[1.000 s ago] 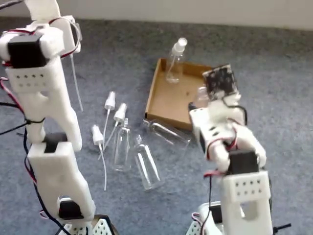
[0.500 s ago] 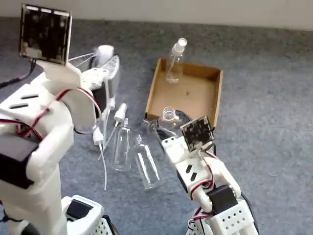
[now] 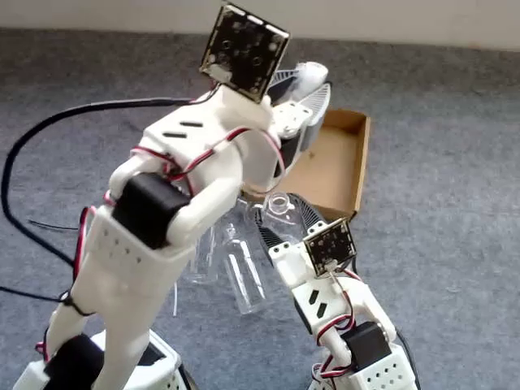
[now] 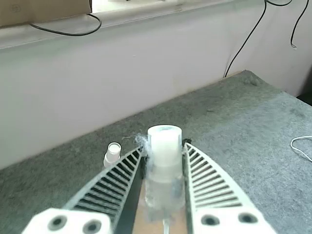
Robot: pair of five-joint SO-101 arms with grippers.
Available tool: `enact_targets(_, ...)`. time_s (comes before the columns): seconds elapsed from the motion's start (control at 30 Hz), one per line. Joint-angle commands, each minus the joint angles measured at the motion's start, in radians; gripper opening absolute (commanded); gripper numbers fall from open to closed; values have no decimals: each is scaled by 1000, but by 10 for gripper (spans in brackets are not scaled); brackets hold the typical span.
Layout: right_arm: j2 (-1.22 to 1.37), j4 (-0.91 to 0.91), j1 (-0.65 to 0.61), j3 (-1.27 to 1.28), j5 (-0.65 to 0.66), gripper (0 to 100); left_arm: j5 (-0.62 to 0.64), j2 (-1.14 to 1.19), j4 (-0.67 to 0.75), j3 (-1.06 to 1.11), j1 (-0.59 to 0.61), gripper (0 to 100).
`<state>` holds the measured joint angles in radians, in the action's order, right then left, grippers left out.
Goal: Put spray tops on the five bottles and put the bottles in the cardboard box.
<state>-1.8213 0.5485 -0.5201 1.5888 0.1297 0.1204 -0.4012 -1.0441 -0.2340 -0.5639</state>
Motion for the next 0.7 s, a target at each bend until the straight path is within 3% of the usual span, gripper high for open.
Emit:
enact_targets(0.0,-16,4,1,-8,-11,5,-8,68,32,-96,-13,56)
enact_targets(0.67,-16,4,1,-5,-11,5,-8,147,66,-140,-12,56)
